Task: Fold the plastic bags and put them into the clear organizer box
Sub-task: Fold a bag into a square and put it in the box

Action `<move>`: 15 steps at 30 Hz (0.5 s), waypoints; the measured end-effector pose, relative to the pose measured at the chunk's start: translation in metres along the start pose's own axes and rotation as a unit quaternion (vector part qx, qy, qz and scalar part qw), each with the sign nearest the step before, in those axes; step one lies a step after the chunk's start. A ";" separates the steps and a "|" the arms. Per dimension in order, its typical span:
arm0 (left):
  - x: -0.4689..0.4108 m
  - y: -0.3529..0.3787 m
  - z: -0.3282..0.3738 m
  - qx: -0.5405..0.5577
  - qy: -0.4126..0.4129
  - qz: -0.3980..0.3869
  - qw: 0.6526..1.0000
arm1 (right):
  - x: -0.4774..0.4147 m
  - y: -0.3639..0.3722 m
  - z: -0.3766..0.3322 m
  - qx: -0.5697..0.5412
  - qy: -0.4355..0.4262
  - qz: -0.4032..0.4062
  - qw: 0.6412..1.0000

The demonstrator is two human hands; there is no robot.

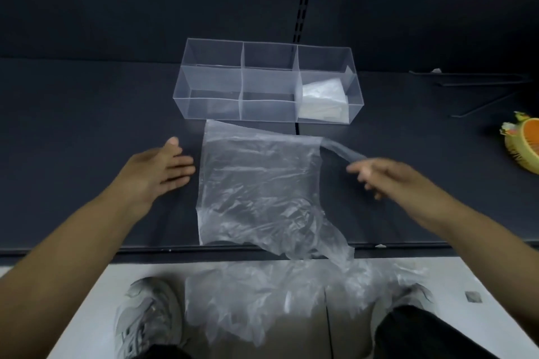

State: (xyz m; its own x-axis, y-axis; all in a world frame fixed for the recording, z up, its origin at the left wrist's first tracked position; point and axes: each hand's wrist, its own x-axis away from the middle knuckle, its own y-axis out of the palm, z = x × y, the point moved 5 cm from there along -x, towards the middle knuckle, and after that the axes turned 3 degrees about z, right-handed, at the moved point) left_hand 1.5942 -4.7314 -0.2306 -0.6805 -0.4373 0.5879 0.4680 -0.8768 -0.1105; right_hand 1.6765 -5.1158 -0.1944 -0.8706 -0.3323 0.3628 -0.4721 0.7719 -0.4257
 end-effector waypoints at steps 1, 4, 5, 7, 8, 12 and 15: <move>0.010 -0.002 -0.010 0.004 -0.020 -0.017 1.000 | 0.014 0.011 0.001 0.028 -0.011 -0.068 0.997; 0.040 -0.001 -0.037 -0.006 -0.064 -0.059 0.996 | 0.043 0.039 0.009 0.088 -0.032 -0.175 0.980; 0.049 -0.001 -0.045 -0.012 -0.075 -0.066 0.995 | 0.047 0.046 0.011 0.098 -0.040 -0.185 0.977; 0.062 -0.003 -0.058 -0.022 -0.097 -0.091 0.991 | 0.052 0.056 0.013 0.100 -0.053 -0.181 0.977; 0.067 -0.003 -0.063 -0.025 -0.108 -0.113 0.987 | 0.052 0.059 0.014 0.096 -0.059 -0.173 0.978; 0.079 -0.003 -0.073 -0.032 -0.128 -0.154 0.979 | 0.047 0.057 0.017 0.062 -0.058 -0.162 0.983; 0.076 -0.006 -0.073 -0.020 -0.126 -0.119 0.985 | 0.045 0.051 0.018 0.038 -0.034 -0.190 0.981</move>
State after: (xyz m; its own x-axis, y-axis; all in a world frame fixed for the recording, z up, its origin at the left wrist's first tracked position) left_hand 1.4983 -4.7743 -0.2437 -0.6047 -0.1604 0.7801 0.2861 -0.9579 0.0248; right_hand 1.6102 -5.1011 -0.2150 -0.6360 -0.6247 0.4529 -0.7707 0.5437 -0.3323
